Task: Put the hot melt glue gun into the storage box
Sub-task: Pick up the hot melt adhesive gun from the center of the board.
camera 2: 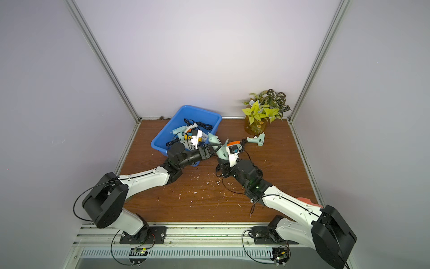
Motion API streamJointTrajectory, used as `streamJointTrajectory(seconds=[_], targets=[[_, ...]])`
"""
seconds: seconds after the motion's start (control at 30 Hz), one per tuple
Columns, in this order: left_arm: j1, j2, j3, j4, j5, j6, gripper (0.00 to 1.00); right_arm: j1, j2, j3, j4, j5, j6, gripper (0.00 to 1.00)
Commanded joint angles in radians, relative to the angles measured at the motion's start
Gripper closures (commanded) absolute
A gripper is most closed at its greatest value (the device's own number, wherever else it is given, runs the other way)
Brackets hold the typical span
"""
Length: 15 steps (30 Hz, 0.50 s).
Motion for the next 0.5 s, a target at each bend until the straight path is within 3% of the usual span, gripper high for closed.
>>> streamJointTrajectory(seconds=[0.0, 0.1, 0.3, 0.4, 0.47], targets=[[-0.016, 0.017, 0.032, 0.095, 0.044, -0.031, 0.22, 0.028, 0.002, 0.066, 0.103, 0.034, -0.044, 0.91], [-0.016, 0.034, 0.033, 0.108, 0.051, -0.046, 0.29, 0.042, 0.01, 0.079, 0.101, 0.044, -0.055, 0.91], [-0.017, 0.047, 0.033, 0.145, 0.071, -0.07, 0.66, 0.059, 0.007, 0.096, 0.07, 0.074, -0.075, 0.86], [-0.017, 0.042, 0.037, 0.146, 0.077, -0.071, 0.85, 0.059, -0.011, 0.098, 0.046, 0.101, -0.08, 0.77], [-0.015, 0.037, 0.048, 0.146, 0.087, -0.071, 0.94, 0.059, -0.034, 0.098, 0.027, 0.125, -0.084, 0.62]])
